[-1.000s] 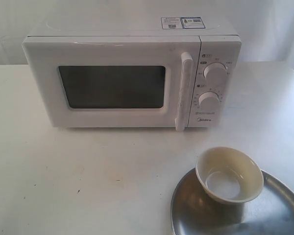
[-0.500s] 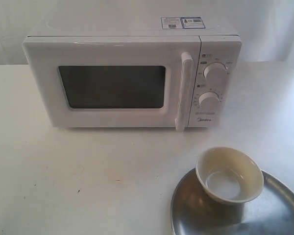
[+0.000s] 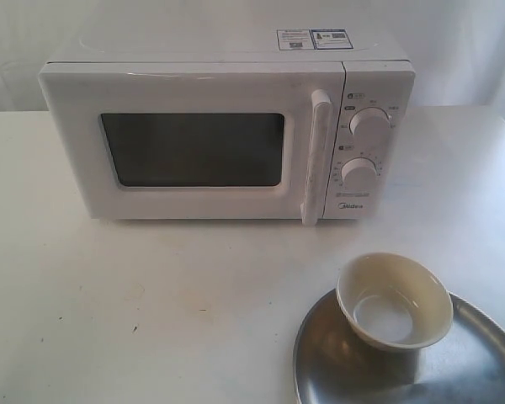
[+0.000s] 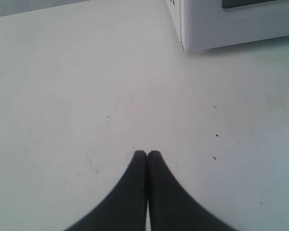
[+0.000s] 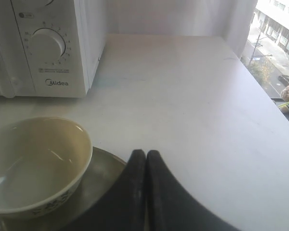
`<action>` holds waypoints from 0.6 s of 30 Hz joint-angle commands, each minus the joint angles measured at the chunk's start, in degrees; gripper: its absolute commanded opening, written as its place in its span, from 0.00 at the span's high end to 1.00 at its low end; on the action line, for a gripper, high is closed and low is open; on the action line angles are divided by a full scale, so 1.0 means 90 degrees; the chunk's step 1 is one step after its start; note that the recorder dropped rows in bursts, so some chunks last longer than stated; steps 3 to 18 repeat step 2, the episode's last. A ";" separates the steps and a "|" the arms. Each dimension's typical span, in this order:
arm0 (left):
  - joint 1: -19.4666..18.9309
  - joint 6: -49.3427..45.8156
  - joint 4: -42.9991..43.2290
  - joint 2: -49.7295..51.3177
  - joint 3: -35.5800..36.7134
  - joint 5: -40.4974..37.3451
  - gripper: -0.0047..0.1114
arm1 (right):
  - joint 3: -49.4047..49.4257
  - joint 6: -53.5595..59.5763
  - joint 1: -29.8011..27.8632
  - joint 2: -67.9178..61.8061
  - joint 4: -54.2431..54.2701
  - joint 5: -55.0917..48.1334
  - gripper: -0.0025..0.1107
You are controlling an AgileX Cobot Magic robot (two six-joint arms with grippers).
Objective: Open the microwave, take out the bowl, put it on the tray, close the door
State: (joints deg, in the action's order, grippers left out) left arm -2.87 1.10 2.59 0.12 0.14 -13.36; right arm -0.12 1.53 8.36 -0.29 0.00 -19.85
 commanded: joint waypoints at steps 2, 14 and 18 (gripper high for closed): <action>0.0028 0.0015 -0.0029 -0.0013 -0.0015 0.0002 0.96 | 0.0013 -0.0029 -0.0043 0.0033 0.0000 0.0037 0.98; 0.0028 0.0015 -0.0029 -0.0013 -0.0015 0.0002 0.96 | 0.0013 -0.0029 -0.0043 0.0033 0.0000 0.0037 0.98; 0.0028 0.0015 -0.0029 -0.0013 -0.0015 0.0002 0.96 | 0.0013 -0.0029 -0.0043 0.0033 0.0000 0.0037 0.98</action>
